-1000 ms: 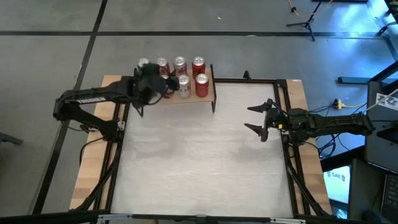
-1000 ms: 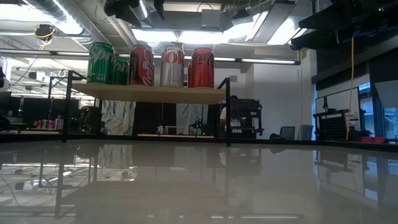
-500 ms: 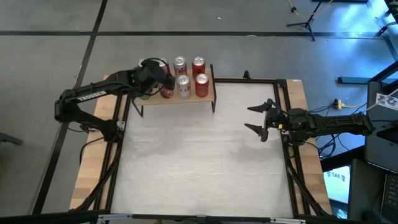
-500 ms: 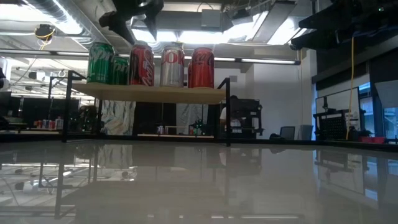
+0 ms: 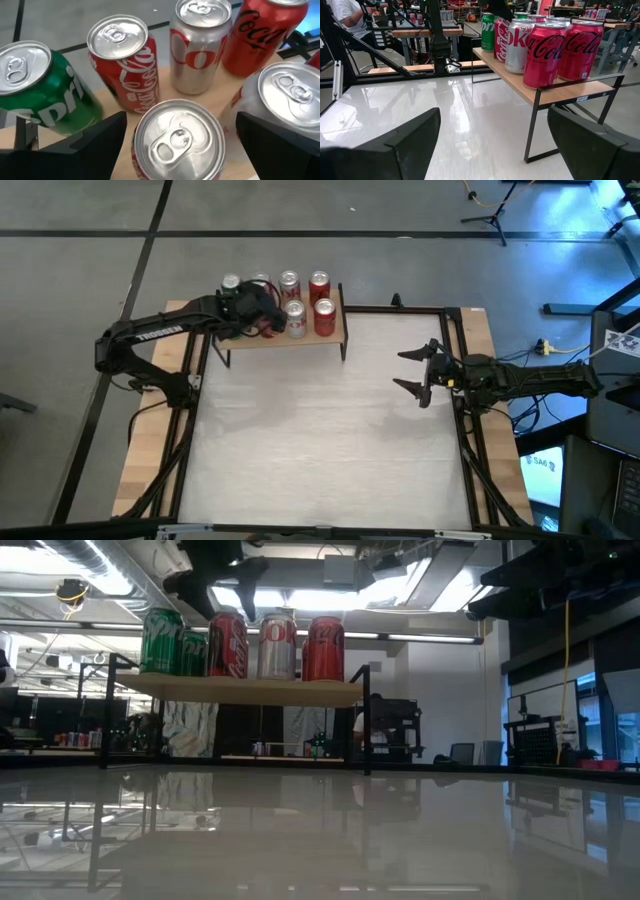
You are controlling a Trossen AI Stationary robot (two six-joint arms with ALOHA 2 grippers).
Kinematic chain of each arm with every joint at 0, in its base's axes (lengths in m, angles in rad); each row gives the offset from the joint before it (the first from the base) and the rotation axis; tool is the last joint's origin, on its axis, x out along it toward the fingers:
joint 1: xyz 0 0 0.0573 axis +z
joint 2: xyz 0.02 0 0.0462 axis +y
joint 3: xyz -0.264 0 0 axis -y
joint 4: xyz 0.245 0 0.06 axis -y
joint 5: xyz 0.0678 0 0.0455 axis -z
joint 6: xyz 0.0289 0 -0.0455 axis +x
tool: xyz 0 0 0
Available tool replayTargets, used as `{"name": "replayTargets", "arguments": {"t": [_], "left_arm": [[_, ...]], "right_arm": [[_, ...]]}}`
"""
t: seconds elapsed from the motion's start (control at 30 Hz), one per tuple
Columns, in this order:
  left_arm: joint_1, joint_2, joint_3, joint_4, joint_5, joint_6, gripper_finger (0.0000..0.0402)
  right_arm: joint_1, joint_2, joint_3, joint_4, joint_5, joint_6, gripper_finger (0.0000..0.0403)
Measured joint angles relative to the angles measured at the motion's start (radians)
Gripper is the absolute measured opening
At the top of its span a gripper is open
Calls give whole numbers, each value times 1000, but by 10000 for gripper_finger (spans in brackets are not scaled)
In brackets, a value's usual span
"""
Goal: Place canned beverage on shelf
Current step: Put the red white soda can on the shelf aligned with the other red white soda can
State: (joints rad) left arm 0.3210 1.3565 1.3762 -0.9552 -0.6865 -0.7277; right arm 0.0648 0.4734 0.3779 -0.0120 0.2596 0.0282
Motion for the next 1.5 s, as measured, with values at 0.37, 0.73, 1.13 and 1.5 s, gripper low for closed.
{"name": "replayTargets", "arguments": {"t": [0.37,0.73,1.13,1.5], "left_arm": [[0,4,0,-30,27,-3,364],[0,4,0,-47,45,-2,324],[0,2,0,-41,73,170,274],[62,-48,-3,-46,142,260,274]], "right_arm": [[0,0,0,-1,0,0,363],[0,0,0,-1,0,0,363],[0,0,0,-8,0,0,363],[0,0,0,-14,0,0,363]]}}
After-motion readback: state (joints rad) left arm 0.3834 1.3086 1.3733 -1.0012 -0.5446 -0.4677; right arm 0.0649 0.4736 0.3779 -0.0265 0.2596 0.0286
